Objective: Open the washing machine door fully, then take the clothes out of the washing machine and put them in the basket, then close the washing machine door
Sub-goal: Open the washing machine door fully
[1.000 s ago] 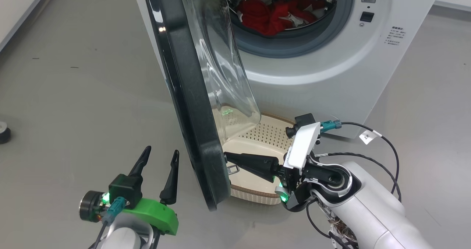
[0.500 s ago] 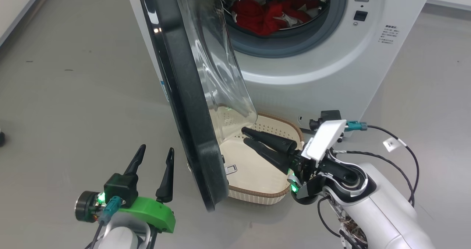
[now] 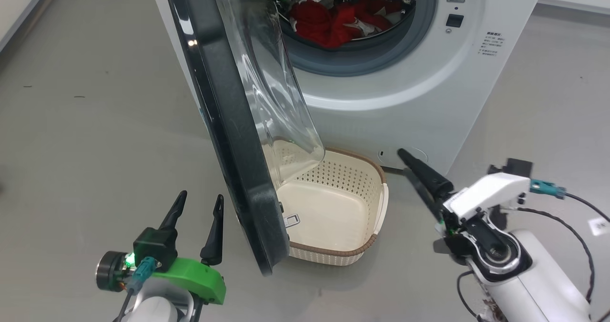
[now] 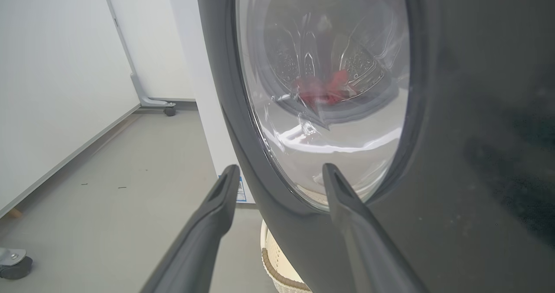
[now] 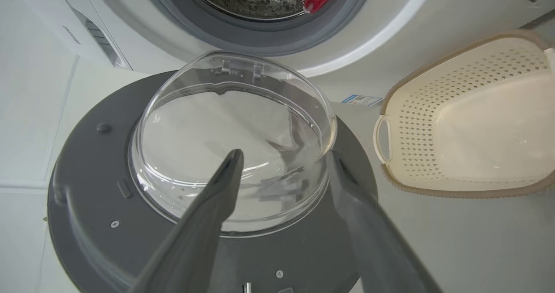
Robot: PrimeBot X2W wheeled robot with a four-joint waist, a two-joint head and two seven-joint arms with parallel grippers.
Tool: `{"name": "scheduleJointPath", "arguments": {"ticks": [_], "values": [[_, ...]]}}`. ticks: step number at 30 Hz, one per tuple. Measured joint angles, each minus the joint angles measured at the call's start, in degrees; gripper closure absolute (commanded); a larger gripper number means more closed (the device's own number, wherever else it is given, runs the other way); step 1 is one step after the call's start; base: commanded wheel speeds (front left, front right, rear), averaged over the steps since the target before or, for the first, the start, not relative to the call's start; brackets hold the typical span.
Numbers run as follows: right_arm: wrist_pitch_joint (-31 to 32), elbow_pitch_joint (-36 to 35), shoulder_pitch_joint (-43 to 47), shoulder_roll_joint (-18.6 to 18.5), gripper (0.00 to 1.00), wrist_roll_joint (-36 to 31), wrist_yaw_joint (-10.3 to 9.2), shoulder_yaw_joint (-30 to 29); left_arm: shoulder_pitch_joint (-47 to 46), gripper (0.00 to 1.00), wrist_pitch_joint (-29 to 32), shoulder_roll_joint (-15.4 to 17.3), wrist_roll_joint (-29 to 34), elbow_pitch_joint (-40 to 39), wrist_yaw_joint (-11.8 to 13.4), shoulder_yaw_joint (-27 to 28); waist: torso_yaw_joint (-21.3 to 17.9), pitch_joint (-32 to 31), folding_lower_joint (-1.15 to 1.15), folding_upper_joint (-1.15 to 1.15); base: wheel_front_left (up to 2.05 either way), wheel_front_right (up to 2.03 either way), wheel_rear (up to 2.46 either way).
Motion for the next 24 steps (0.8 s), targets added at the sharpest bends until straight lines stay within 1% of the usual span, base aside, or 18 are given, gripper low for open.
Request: {"name": "scheduleJointPath", "arguments": {"ticks": [8, 12, 16, 18, 19, 24], "values": [[-12.91, -0.64, 2.96, -3.90, 0.00, -12.83, 0.00, -1.33, 0.05, 0.00, 0.00, 0.00, 0.00, 0.32, 0.00, -0.15, -0.05, -0.48, 0.00, 0.00, 0.00, 0.00, 0.00], [-20.29, -0.93, 3.01, -8.68, 0.00, -23.10, 0.00, -1.08, 0.28, 0.00, 0.00, 0.00, 0.00, 0.63, 0.00, -0.13, 0.14, -0.86, 0.00, 0.00, 0.00, 0.00, 0.00], [-28.05, -0.13, 3.15, -13.34, 0.00, -34.87, 0.00, -0.11, 0.31, 0.00, 0.00, 0.00, 0.00, 0.70, 0.00, 0.12, 0.24, -1.16, 0.00, 0.00, 0.00, 0.00, 0.00], [-31.92, 0.63, 3.47, -15.21, 0.00, -39.68, -0.04, 0.08, 0.35, 0.00, 0.00, 0.00, 0.00, 0.71, 0.01, 0.34, 0.25, -1.33, 0.00, 0.00, 0.00, 0.00, 0.00], [-32.84, 0.74, 3.70, -16.01, 0.00, -42.31, -0.21, 0.30, 0.40, 0.00, 0.00, 0.00, 0.00, 0.74, 0.01, 0.46, 0.24, -1.42, 0.00, 0.00, 0.00, 0.00, 0.00], [-30.86, 0.59, 3.97, -17.55, 0.00, -51.74, -3.99, 1.12, 0.93, 0.00, 0.00, 0.00, 0.00, 0.87, 0.44, 0.83, 0.12, -1.84, 0.00, 0.00, 0.00, 0.00, 0.00]]}}
